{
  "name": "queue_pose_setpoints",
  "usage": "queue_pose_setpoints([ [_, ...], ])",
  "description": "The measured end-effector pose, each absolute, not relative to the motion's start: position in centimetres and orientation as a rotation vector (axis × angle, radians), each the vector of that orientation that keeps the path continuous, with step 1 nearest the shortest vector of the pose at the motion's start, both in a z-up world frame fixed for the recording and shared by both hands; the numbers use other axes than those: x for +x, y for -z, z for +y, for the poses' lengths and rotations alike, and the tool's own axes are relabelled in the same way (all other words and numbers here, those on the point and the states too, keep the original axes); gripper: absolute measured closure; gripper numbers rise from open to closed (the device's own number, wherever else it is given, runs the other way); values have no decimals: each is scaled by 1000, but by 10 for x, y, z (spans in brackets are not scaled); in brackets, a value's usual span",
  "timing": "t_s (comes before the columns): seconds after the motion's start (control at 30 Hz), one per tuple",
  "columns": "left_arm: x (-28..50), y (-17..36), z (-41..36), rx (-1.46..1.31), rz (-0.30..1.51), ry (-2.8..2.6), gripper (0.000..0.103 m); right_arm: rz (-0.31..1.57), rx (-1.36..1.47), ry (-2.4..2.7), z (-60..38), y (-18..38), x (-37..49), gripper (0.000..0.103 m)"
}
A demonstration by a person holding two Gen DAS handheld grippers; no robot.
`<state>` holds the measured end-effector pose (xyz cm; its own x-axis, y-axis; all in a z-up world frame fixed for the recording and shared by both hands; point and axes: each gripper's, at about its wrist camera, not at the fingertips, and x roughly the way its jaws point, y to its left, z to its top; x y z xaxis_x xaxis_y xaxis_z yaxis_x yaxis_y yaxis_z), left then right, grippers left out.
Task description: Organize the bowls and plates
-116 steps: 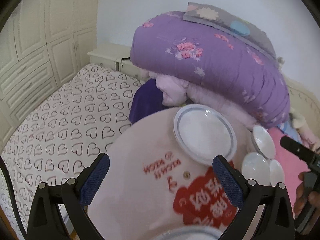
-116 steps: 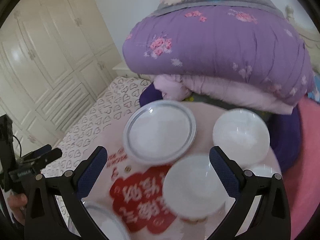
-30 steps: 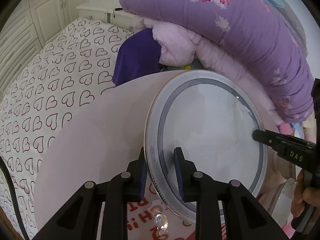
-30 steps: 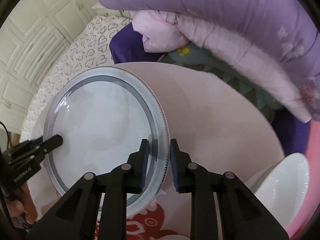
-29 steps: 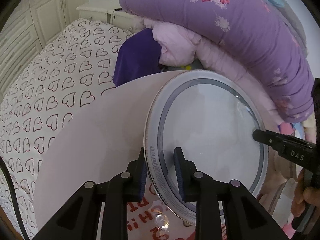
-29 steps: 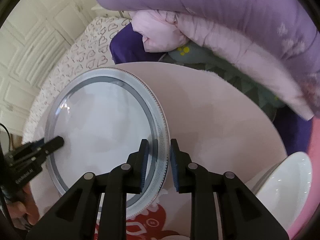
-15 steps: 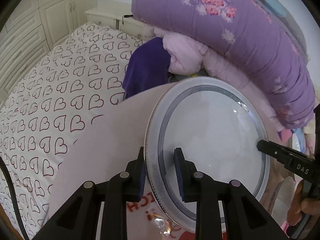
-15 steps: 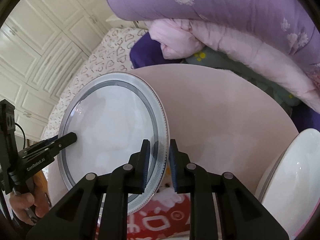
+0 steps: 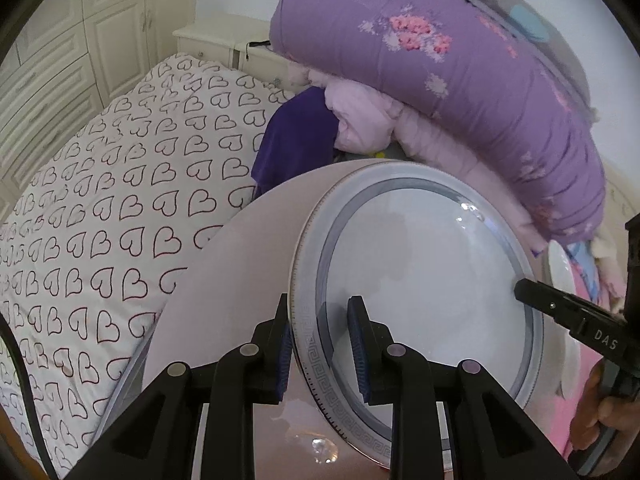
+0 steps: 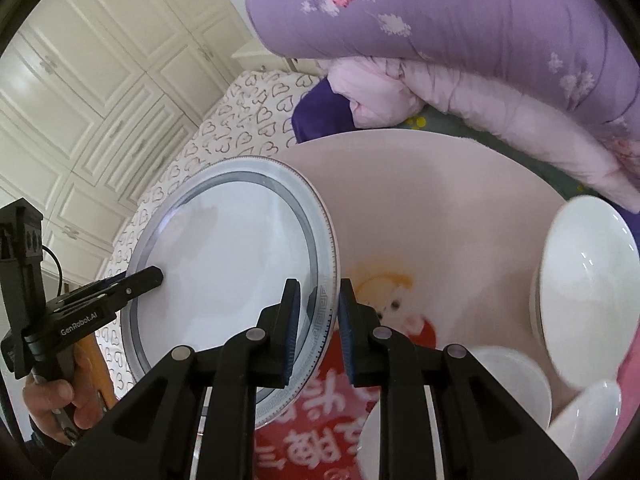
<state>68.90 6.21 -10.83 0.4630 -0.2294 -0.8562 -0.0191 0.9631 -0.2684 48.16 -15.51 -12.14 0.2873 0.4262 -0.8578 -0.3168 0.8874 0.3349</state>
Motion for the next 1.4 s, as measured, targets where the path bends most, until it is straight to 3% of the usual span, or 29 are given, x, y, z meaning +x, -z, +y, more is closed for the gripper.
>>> queue_pose_setpoints([
  [0.3,600,71,84,-257,1035,126,81,1131,106,-515,-151,94,417,84],
  [0.87,466,39,80,-234,1020,104,81,1116,132,-531,-166,91,317,84],
  [1.4,416,69,73,-270,1109,95,81,1170,124,-527,-173,119,259,84],
])
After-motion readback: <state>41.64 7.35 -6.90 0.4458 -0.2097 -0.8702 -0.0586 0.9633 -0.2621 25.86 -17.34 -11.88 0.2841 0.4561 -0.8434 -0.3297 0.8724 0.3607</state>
